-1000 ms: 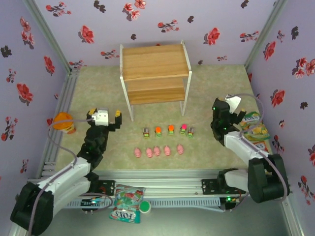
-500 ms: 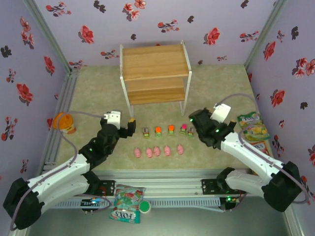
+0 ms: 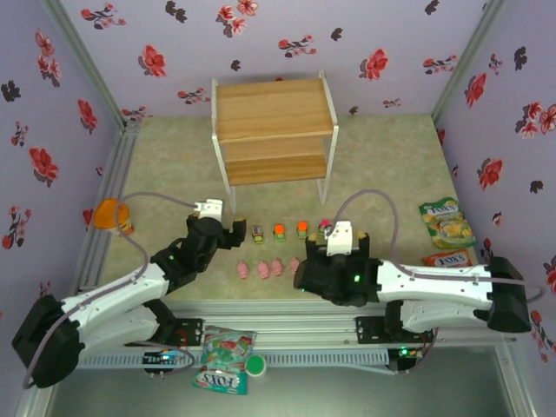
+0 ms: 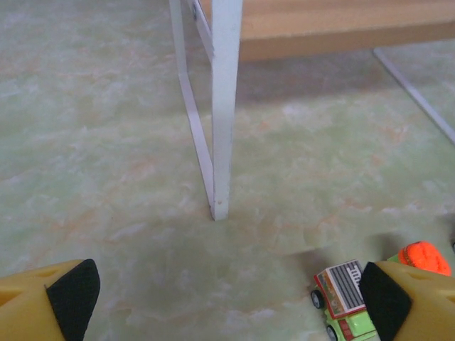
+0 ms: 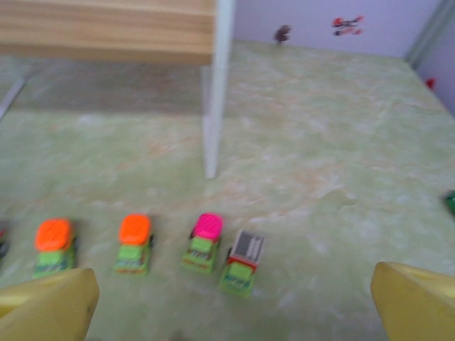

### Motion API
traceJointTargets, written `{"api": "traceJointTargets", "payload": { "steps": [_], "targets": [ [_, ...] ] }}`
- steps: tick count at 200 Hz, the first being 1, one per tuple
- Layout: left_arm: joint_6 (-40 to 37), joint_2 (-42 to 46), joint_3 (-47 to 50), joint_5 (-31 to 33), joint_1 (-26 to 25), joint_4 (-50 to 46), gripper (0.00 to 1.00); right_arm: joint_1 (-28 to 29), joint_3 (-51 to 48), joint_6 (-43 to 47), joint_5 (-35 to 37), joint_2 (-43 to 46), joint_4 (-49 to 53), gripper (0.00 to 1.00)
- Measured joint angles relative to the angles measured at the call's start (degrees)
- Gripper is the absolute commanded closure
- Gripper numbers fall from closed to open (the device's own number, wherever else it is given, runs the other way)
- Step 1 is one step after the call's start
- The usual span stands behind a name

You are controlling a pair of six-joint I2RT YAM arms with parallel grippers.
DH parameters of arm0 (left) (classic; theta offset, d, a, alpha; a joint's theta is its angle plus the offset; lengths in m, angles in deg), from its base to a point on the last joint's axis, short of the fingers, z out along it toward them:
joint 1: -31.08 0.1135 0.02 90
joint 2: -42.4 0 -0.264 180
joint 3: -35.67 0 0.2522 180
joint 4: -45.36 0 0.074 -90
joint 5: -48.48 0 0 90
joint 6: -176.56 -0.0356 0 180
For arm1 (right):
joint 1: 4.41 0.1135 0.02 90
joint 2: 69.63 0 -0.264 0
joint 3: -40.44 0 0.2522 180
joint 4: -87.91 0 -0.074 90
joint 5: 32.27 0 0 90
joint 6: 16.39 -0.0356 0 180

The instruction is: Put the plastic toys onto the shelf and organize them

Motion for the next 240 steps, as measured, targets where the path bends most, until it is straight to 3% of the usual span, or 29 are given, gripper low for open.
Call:
{"api": "traceJointTargets", "payload": {
  "steps": [49,82,105,148,240],
  "targets": [
    [1.33,-4.68,-2.58,-0.02,-1.86,-0.81,0.09,7.65,-0.50,-9.14,-5.14,-10.32,0.04,0.05],
    [1.53,-4.68,-2.58,-0.02,-2.40,-0.81,0.10,8.09,-0.50,-10.93,-10.67,-13.25,-0.26,0.09],
    [1.73,-4.70,-2.58,-0.07,-2.45,-0.79,0.13,8.02,-2.67,-12.61,-13.11,-11.06,-1.79,0.17],
    [1.77,-5.84,-2.69,-1.33,-2.86,-0.76,0.16,2.49,-9.51,-12.17,-19.12,-3.67,-7.17,0.21],
    [1.70,-6.58,-3.67,-2.34,-3.30,-0.74,0.18,-5.60,-9.35,-1.01,-28.61,-5.27,-12.17,0.27]
  ]
}}
